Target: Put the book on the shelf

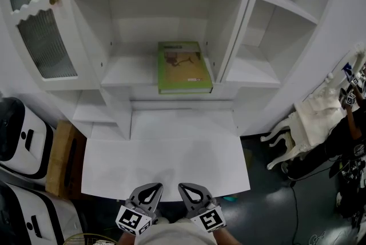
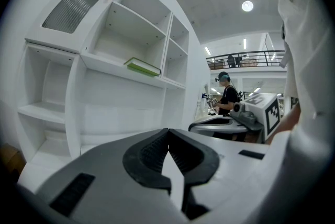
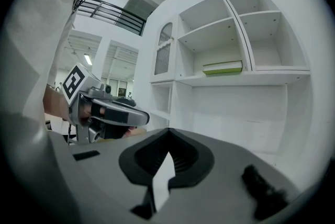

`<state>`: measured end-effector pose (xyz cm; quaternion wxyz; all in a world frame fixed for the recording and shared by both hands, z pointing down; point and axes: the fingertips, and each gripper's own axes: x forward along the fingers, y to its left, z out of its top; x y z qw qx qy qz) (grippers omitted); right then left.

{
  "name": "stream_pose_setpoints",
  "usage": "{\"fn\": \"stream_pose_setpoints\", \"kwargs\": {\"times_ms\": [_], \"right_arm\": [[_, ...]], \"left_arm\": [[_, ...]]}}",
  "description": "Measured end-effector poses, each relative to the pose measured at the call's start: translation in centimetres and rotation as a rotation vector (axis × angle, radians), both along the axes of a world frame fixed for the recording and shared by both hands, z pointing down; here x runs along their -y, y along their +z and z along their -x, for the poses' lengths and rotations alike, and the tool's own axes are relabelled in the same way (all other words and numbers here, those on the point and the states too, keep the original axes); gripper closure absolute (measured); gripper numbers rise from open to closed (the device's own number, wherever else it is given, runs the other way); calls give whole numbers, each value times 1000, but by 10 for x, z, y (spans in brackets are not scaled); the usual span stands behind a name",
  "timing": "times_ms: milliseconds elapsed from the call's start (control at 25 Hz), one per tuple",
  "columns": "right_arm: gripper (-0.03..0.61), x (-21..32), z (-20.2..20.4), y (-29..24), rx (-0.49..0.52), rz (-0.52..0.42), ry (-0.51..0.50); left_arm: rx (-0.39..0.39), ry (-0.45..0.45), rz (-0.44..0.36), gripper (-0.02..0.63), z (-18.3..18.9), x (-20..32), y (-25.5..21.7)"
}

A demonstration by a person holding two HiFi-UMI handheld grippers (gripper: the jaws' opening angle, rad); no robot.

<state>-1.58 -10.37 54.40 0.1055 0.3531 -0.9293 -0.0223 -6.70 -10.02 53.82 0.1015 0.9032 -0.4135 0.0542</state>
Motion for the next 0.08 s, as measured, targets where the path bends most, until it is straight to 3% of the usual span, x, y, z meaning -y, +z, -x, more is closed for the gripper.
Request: {"fn": "stream_pose_setpoints", "kwargs": {"times_ms": [80], "right_arm": [[568, 0, 0, 1, -13, -4, -1]], "left_arm": [[-1, 3, -1, 604, -1, 0, 0]]}}
